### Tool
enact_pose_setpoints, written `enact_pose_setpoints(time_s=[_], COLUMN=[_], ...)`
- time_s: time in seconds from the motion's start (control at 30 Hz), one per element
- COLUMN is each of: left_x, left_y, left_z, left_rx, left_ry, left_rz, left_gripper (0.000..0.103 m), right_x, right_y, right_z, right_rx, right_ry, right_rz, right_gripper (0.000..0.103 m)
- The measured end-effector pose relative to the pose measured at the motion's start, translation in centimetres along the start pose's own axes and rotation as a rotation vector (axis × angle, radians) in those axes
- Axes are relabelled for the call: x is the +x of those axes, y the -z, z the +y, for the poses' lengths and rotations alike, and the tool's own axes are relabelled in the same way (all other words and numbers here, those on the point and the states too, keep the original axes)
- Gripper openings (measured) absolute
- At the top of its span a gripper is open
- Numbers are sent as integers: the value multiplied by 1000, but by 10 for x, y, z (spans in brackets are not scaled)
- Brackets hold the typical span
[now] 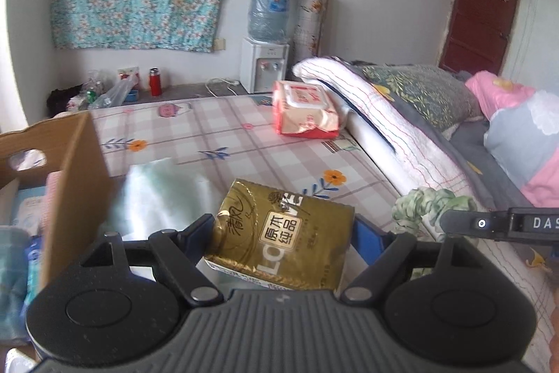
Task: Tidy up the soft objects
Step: 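Lift the gold packet with the left gripper while the right gripper carries the scrunchie toward the box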
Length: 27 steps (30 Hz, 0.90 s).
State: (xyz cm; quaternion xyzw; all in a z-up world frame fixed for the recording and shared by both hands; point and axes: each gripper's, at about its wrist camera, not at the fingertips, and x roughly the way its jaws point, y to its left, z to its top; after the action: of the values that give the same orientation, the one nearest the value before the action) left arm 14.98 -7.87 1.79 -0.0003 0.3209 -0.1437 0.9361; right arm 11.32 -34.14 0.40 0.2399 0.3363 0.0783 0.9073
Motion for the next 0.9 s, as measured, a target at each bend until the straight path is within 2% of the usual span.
enact_pose_setpoints(time_s=[0.13, 0.27, 0.4, 0.5, 0.67, 0.83, 0.9], left_x=[-32, -66, -103, -126, -133, -111, -99], left_y=[4, 6, 12, 22, 43, 63, 70], left_z=[29, 64, 106, 141, 187, 216, 223], left_rx=[-50, -98, -136, -190, -277, -351, -364], left_ry=[-36, -103, -231, -338, -424, -442, -477], left_rz=[-34, -69, -107, -105, -21, 82, 147], left_gripper=[84, 84, 84, 84, 84, 84, 84], right_x=[-1, -2, -2, 3, 13, 18, 19], right_y=[4, 4, 1, 0, 3, 11, 12], right_z=[14, 31, 58, 77, 109, 131, 136], right_rx=[-11, -32, -86, -112, -145, -167, -173], right_ry=[-27, -69, -117, -159, -224, -251, -250], right_rz=[1, 3, -2, 9, 43, 70, 77], right_gripper=[22, 22, 22, 22, 22, 22, 22])
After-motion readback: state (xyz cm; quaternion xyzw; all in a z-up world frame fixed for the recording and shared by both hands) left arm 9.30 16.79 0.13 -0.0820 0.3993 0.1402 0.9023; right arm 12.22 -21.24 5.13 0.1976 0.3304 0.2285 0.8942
